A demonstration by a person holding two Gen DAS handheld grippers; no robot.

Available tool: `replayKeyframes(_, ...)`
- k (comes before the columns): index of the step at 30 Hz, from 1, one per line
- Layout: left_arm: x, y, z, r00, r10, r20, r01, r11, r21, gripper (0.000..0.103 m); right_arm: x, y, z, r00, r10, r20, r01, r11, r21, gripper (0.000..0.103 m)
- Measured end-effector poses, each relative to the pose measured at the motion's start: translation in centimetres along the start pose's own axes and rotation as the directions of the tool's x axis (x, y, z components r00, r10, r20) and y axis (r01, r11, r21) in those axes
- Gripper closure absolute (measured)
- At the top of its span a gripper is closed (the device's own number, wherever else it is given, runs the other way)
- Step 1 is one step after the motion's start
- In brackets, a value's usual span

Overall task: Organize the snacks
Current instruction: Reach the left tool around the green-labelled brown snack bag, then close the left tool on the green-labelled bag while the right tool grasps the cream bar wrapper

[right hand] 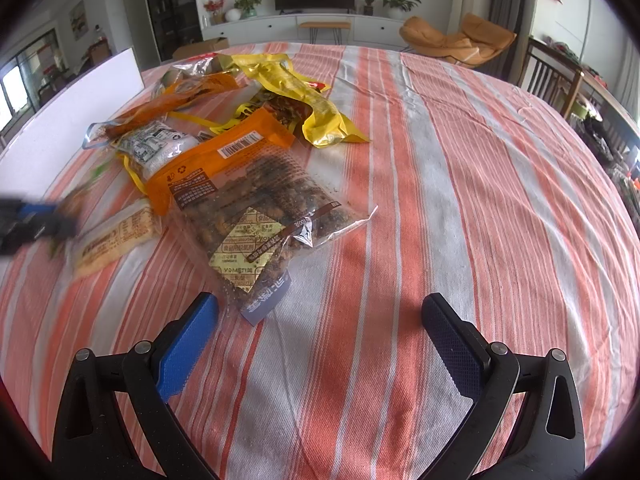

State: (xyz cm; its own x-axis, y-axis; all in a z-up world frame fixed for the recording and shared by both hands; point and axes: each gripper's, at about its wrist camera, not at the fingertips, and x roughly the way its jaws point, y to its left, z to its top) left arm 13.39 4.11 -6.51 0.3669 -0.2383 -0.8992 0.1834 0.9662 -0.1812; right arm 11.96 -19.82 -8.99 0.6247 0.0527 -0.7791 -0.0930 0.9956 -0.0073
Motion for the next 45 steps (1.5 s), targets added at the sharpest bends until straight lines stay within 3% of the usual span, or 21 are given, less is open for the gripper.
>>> replayKeyframes(3,-1.1,0.7,-1.9,0.999,0.041,0.017,-0.041,0.999,-0.009,0.038,0.0,0.0,0.0,1.0,0.0,0.0,0.0,1.0,0.0,0.0)
replayKeyframes(4,-1.0,0.8,-1.9,0.999,0.048,0.014,-0.049,0.999,0.016,0.023,0.0,0.0,0.0,1.0,0.0,0.0,0.0,1.0,0.0,0.0)
replayKeyframes(5,-0.7,0.7,-1.9,0.999,0.052,0.015,-0.052,0.998,0.031,0.015,0.0,0.0,0.0,1.0,0.0,0.0,0.0,1.0,0.0,0.0)
replayKeyframes(8,0.3,0.4,-1.5,0.998,0.054,0.03,-0.057,0.992,0.108,0.015,0.0,0.0,0.0,1.0,0.0,0.0,0.0,1.0,0.001,0.0)
replayKeyframes(12,1.4,0.0,-1.4,0.99,0.12,0.076,-0.132,0.975,0.178,0.011,-0.1,0.0,0.0,1.0,0.0,0.0,0.0,1.0,0.001,0.0)
replayKeyframes(16,1.7,1.2,-0.8,0.983,0.148,0.109,-0.156,0.985,0.074,0.006,0.1,0.0,0.1,1.0,-0.001,0.0,0.001,1.0,0.0,0.0)
replayKeyframes(22,1.8,3.0,-0.5,0.96,0.232,0.157,-0.222,0.972,-0.08,0.0,0.0,0.0,0.0,1.0,0.0,0.0,0.0,1.0,0.001,0.0)
replayKeyframes(45,1.6,3.5,-0.9,0.955,0.233,0.184,-0.222,0.972,-0.078,0.0,0.0,0.0,0.0,1.0,0.0,0.0,0.0,1.0,0.001,0.0)
